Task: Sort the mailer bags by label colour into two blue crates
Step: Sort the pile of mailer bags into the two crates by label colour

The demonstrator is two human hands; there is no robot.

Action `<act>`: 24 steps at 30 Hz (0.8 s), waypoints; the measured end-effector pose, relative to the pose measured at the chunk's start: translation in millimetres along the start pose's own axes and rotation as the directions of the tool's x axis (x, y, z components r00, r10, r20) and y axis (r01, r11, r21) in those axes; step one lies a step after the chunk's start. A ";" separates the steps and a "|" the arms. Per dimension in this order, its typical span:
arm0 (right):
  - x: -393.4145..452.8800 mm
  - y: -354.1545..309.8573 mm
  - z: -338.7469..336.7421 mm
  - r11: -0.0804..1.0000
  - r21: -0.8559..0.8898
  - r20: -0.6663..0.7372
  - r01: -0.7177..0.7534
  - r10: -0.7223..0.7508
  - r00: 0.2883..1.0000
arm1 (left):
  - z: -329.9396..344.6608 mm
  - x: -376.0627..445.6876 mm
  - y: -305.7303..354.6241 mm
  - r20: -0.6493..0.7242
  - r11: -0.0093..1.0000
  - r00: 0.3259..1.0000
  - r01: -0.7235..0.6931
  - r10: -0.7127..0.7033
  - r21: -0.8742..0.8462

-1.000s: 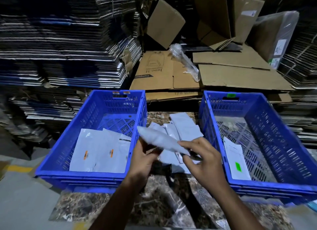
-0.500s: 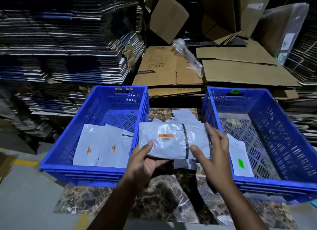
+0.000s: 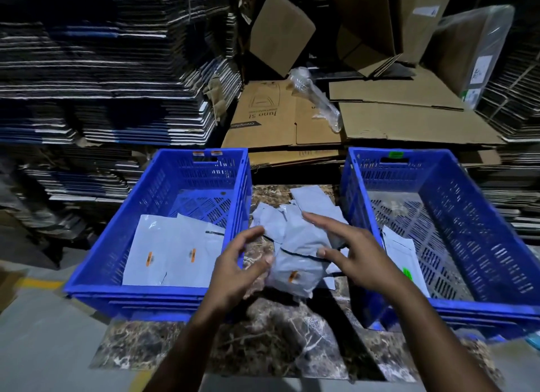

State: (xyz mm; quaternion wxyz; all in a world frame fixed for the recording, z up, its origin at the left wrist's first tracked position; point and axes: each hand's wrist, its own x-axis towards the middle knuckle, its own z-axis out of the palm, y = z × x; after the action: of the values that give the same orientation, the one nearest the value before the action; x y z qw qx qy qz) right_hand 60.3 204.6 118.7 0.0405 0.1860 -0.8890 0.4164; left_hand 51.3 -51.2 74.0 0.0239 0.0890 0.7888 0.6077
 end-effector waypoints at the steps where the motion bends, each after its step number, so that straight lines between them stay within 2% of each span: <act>1: 7.2 -3.5 -0.1 1.000 -0.017 0.004 -0.001 0.001 1.000 | -1.6 -0.1 2.6 0.092 1.000 0.996 0.019 -0.017 -0.017; 2: 14.9 -7.6 1.1 1.000 0.002 -0.024 -0.007 0.007 1.000 | -2.6 -1.3 3.8 0.143 0.999 0.989 0.034 -0.030 -0.029; 4: 30.2 -14.1 10.1 0.987 0.158 -0.128 -0.016 0.036 0.991 | -2.1 -6.0 6.8 0.090 1.000 0.996 -0.001 0.004 -0.031; 7: 47.0 -19.6 35.4 0.891 0.453 -0.251 -0.021 0.151 0.956 | -7.6 -15.4 8.4 -0.118 0.995 0.993 -0.041 0.030 -0.090; 9: 54.6 -20.1 58.0 0.853 0.519 -0.253 -0.054 0.214 0.943 | -20.9 -17.8 6.1 -0.287 0.995 0.958 -0.035 0.005 -0.098; 11: 61.5 -18.3 86.1 0.908 0.396 -0.210 -0.135 0.233 0.949 | -45.9 -14.7 2.4 -0.415 0.999 0.909 -0.036 0.041 0.020; 13: 67.8 -20.9 116.7 0.957 0.244 -0.165 -0.157 0.201 0.966 | -79.2 -5.8 -1.7 -0.486 0.992 0.871 -0.010 0.071 0.127; 16: 78.2 -30.3 163.5 0.992 0.034 -0.007 -0.120 0.120 0.993 | -125.7 15.9 -12.0 -0.524 0.978 0.845 0.184 -0.104 0.103; 18: 80.9 -35.3 191.1 0.985 -0.085 0.075 -0.151 0.157 0.985 | -144.3 32.4 -23.6 -0.503 0.940 0.830 0.328 -0.239 0.094; 20: 80.4 -40.1 209.8 0.972 -0.165 0.099 -0.169 0.187 0.977 | -156.1 47.1 -41.8 -0.455 0.895 0.819 0.436 -0.351 0.094; 24: 76.6 -44.2 219.6 0.960 -0.199 0.114 -0.197 0.223 0.968 | -165.0 67.6 -78.4 -0.293 0.816 0.784 0.577 -0.548 0.019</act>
State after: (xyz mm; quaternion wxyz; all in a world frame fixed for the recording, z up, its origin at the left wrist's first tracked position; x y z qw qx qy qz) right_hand 23.6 -9.8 25.5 -0.0470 0.1136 -0.9394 0.3200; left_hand -48.0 -216.4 46.3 0.0900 -0.2339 0.8063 0.5358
